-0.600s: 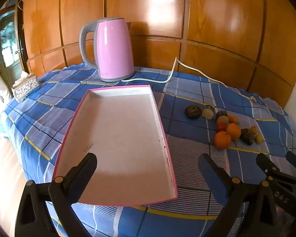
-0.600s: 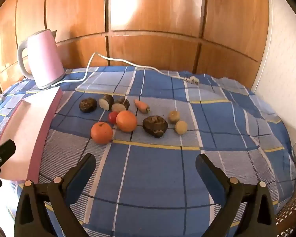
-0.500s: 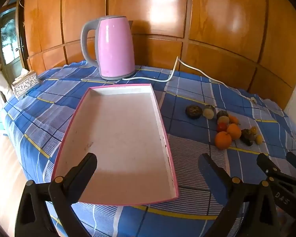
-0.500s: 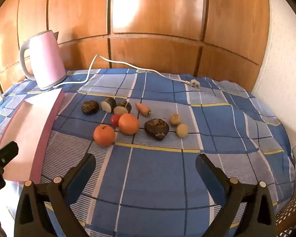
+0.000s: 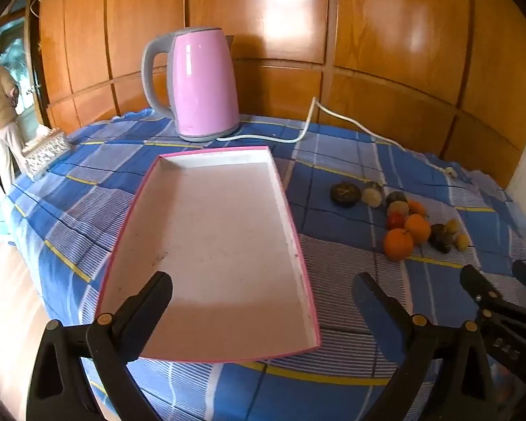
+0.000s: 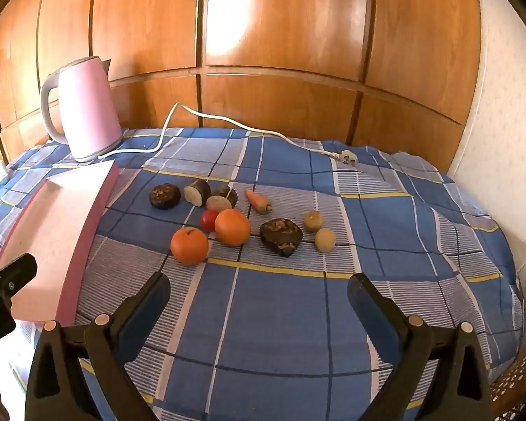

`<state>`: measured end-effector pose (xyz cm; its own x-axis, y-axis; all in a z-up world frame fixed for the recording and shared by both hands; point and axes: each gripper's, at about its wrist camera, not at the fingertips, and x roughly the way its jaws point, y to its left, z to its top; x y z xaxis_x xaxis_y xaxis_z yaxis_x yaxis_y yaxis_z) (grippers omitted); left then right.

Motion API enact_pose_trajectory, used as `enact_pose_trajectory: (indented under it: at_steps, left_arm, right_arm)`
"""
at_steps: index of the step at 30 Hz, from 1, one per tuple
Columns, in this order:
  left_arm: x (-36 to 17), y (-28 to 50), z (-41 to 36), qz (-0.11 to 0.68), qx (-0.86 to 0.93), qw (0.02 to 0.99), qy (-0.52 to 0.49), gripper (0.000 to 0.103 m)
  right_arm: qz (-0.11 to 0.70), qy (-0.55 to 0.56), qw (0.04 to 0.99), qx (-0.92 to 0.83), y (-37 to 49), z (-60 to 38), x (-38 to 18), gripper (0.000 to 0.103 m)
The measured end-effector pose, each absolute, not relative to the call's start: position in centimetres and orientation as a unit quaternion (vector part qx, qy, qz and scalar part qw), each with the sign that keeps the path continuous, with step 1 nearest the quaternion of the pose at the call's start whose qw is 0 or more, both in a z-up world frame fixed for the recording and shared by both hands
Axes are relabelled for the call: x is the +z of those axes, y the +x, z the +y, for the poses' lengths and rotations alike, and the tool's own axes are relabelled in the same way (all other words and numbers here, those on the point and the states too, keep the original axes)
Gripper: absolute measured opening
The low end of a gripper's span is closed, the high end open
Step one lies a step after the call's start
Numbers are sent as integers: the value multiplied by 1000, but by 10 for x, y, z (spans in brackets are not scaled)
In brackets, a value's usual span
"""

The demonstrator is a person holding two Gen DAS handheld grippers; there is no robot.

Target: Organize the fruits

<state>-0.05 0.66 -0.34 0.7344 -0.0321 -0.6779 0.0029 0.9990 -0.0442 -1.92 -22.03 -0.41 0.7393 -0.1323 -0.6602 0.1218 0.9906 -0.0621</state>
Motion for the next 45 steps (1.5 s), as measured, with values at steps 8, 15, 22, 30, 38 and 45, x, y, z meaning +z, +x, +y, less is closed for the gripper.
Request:
enact_pose_trajectory:
  at_steps: [8,15,22,30,38,45]
  left_arm:
    - [0,-2,9,357,-18,933,-37,103]
    - [1,-4,9,352,-19,935,-37,103]
    - [1,-5,10,353,-17,935,-35,103]
    - [3,-7,9,348,-13,937,-25,103]
    - [3,-8,10,349,-14,937,-25,103]
    - [3,-7,9,351,-14,936,-21,103]
  right_arm:
    - [347,-9,935,-69,-21,-218,-5,103]
    - [346,-8,936,-68,-21,-218,-4,103]
    - [344,-7,937,-64,-21,-216,-3,103]
    - [340,-6,938,-62,-23,-216,-2,103]
    - [337,-5,939,-61,-24,-216,-1,103]
    - [336,-3,940,-61,-24,-216,-2,103]
